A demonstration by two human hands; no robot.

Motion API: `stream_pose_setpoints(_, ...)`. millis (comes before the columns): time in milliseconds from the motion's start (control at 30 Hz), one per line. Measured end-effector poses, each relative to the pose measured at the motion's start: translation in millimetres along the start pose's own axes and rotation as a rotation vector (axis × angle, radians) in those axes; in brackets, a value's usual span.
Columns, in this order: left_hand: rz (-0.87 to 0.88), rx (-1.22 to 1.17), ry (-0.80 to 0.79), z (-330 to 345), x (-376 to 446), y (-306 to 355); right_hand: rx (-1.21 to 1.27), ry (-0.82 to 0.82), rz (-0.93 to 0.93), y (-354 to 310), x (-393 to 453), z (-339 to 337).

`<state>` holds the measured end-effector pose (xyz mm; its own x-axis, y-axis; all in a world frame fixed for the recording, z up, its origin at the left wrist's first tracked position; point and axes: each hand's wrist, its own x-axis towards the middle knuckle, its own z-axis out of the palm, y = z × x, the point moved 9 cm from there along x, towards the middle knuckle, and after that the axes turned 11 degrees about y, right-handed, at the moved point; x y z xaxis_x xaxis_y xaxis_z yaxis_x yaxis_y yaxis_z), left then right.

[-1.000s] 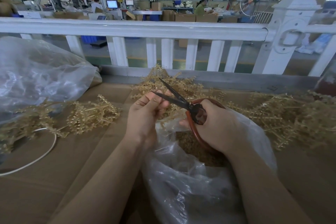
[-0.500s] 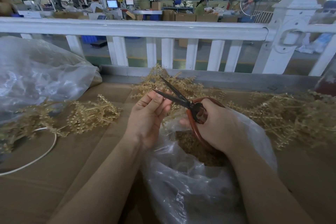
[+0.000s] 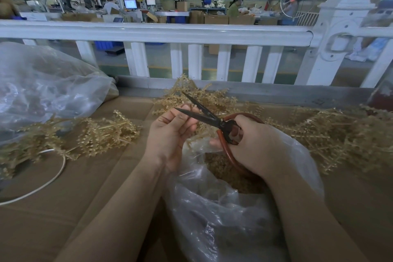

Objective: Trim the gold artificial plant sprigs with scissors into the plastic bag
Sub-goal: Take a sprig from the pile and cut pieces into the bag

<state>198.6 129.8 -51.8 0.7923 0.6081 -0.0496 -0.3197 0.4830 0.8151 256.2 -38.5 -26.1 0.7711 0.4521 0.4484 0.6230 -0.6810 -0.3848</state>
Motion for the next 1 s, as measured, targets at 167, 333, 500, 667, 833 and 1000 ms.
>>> stream_pose_setpoints(167, 0.04, 0.026, 0.0, 0.6, -1.0, 4.4, -0.024, 0.047, -0.003, 4.6, 2.1, 0.8)
stream_pose_setpoints(333, 0.062, 0.054, -0.002, 1.3, -1.1, 5.1, -0.081, 0.127, -0.032, 3.3, 2.6, -2.5)
stream_pose_setpoints(500, 0.03, 0.042, -0.029, 2.6, -0.5, 1.1, -0.035, 0.099, -0.012, 5.0, 2.5, -0.7)
stream_pose_setpoints(667, 0.014, 0.066, -0.01, -0.1, 1.3, -3.4, -0.045, 0.092, -0.012, 5.8, 3.7, 0.5)
stream_pose_setpoints(833, 0.039, 0.057, 0.007, -0.6, 0.6, -0.1, -0.009, 0.115, -0.041, 2.2, 2.5, -2.4)
stream_pose_setpoints(1000, 0.028, 0.052, 0.038, -0.9, 0.2, -2.3, -0.059, 0.145, -0.076, 1.3, 3.0, -1.7)
